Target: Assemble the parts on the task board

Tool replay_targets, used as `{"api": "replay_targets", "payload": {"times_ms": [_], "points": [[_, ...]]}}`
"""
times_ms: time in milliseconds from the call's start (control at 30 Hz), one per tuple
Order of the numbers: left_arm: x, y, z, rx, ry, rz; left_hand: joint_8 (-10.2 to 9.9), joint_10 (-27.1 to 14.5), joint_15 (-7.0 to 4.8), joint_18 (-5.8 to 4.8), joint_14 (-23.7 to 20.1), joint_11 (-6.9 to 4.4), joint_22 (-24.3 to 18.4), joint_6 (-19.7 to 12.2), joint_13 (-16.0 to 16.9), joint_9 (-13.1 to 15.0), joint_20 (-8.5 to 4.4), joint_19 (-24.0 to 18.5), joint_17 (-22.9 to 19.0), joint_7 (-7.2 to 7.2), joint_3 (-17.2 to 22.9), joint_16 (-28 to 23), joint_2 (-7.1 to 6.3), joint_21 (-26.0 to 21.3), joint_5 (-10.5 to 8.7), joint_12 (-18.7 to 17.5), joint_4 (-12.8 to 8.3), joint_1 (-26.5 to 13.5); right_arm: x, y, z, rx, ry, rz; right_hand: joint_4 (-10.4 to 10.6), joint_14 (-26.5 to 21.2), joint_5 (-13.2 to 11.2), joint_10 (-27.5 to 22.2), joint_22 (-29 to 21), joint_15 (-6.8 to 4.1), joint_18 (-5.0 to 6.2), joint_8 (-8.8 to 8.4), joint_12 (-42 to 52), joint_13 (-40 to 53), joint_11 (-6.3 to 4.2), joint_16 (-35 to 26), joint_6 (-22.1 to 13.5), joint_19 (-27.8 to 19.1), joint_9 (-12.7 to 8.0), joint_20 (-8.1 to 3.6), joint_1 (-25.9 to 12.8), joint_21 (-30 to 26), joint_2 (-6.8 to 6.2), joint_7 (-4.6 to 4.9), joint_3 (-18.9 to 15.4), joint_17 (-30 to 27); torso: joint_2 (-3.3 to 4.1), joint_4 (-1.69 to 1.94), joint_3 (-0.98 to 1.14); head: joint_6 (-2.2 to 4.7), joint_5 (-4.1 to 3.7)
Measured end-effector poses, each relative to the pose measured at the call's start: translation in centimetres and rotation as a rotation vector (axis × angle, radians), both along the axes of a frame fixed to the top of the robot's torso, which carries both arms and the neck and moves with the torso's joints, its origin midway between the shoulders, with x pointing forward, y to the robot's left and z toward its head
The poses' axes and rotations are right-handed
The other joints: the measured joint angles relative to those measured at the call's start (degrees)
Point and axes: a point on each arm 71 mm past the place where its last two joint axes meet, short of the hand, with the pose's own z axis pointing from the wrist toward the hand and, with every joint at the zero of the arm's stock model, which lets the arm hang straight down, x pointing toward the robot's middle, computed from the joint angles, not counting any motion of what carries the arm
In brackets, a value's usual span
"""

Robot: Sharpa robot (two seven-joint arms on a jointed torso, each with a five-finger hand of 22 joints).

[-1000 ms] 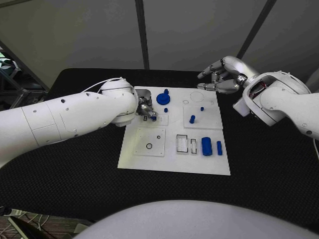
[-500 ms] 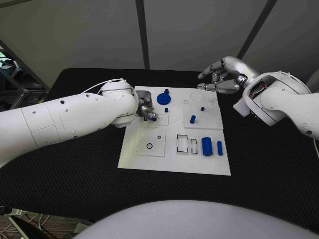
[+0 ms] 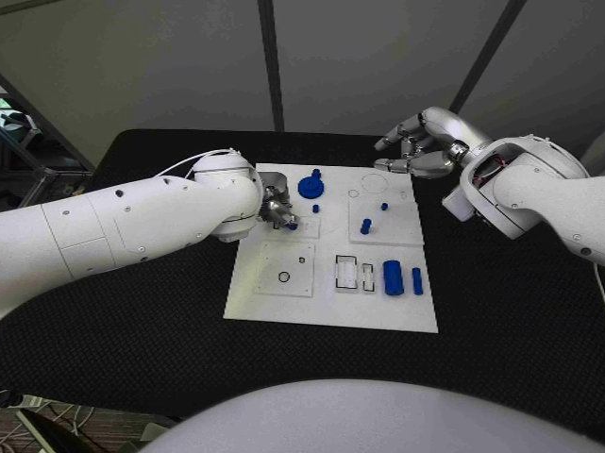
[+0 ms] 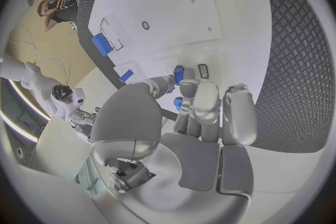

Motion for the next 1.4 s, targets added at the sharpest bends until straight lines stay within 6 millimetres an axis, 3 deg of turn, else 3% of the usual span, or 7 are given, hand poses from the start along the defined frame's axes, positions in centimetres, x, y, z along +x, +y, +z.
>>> {"api": "replay_targets", "payload": {"times_ms": [133,200,467,667,1400], "points": [[0.10,-0.06,-0.02,0.001,0.003,0.002,0.1,0.3,0.00,0.00,0.0,-0.11,0.0,0.2,0.0,0.2,0.00,0.0,0.0,-0.22,1.7,0.0,0.28,0.0,-0.01,0.0,-1.7,-2.1,0.02,0.00,-0.01,0.000,0.000,0.000,0.0,0.0,0.0,0.0,-0.2,0.00,0.05,0.00,0.0,0.0,0.00,0.0,0.0,0.0,0.0,0.00,0.0,-0.3,0.00,0.00,0.0,-0.2,0.01,-0.01,0.02,0.00,0.00],[0.14,-0.07,-0.04,0.002,0.005,0.003,0.2,0.3,0.00,0.00,0.0,-0.12,0.0,0.2,0.0,0.3,-0.21,0.2,0.1,-0.41,2.2,0.0,0.29,0.0,-0.01,0.0,-2.2,-3.1,0.02,-0.01,-0.01,0.000,0.000,-0.001,0.0,0.0,0.0,0.0,-0.5,0.00,0.92,0.00,0.0,-0.2,0.00,-0.3,0.0,-0.1,0.0,-0.12,0.0,-0.4,0.00,0.00,0.0,-0.5,0.01,-0.01,0.02,0.00,-0.01],[0.39,-0.03,-0.17,0.002,0.019,0.015,0.2,0.8,-0.25,0.03,-0.1,-0.63,0.0,0.9,0.6,0.1,-0.13,0.5,0.2,-1.12,4.8,0.0,0.17,0.3,-0.07,0.7,-4.8,-6.9,0.05,0.00,-0.03,-0.001,0.000,-0.002,0.0,0.0,1.1,0.0,-0.9,0.00,0.92,0.00,0.0,-0.3,0.00,-0.7,0.0,-0.2,0.0,-0.21,-0.2,-0.7,0.23,0.00,0.0,-0.9,0.01,-0.01,0.03,0.00,-0.05],[0.49,0.03,-0.27,0.005,0.027,0.020,0.2,1.1,-0.37,0.03,0.0,-0.71,0.0,1.5,1.1,0.0,-0.20,0.6,0.2,-1.12,3.4,0.0,0.39,0.3,0.00,1.3,-3.5,-8.8,0.07,-0.03,-0.04,-0.001,0.001,-0.003,0.0,0.0,1.1,0.0,-1.1,0.00,0.91,0.00,-0.2,-0.4,0.00,-0.7,0.0,-0.2,0.0,-0.21,-0.2,-0.9,0.23,0.00,0.0,-1.1,0.01,-0.02,0.03,0.00,-0.12],[0.41,-0.33,-0.66,0.000,0.044,0.019,0.5,1.8,-0.56,0.02,-0.2,-0.82,0.0,2.7,2.2,-0.1,-0.41,1.2,0.4,-1.52,-0.7,0.0,0.73,1.0,0.01,2.3,-1.9,-11.0,0.14,-0.02,-0.09,-0.003,0.004,-0.004,0.0,0.0,1.5,0.0,-1.2,0.00,0.90,0.00,-0.2,-0.4,0.00,-0.9,0.0,-0.2,0.0,-0.21,-0.2,-0.9,0.23,0.00,0.0,-1.1,-0.01,-0.01,0.01,0.00,-0.30]]}}
